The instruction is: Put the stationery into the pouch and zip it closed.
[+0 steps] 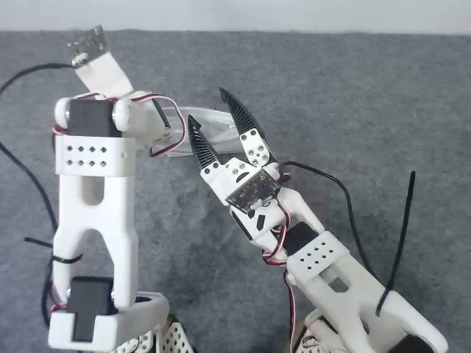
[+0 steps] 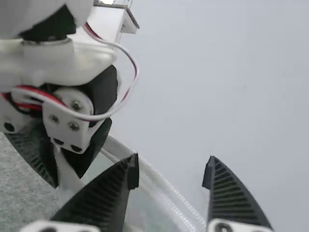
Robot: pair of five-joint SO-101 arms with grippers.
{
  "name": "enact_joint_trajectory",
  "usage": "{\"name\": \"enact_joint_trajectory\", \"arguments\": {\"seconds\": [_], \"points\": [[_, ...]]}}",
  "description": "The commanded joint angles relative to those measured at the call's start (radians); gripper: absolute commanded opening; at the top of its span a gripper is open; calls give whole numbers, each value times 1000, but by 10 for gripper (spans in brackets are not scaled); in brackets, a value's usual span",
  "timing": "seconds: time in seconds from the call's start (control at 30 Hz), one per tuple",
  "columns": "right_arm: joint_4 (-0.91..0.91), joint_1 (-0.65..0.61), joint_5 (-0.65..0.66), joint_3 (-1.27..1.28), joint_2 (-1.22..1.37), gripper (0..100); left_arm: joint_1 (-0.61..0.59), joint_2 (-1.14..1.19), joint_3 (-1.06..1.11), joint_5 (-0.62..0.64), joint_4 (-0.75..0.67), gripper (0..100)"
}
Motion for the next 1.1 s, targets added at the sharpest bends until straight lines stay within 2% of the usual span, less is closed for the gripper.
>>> {"name": "enact_joint_trajectory", "arguments": {"seconds": [0.0,0.3,0.37,0.53,0.67,1.07], "points": [[-12,10,17,-3,-8,206,-8,-58,-10,-5,-21,10],[1,-4,15,0,-27,206,-9,-58,-10,-5,-21,10],[62,-2,12,0,-74,206,-20,-58,-10,-5,-21,10],[321,4,-110,-32,-257,206,-68,-58,-15,-5,-23,10],[536,4,-124,-92,-352,206,-68,-58,-13,-5,-23,10],[866,4,-124,-118,-549,206,-69,-58,-12,-5,-23,10]]}}
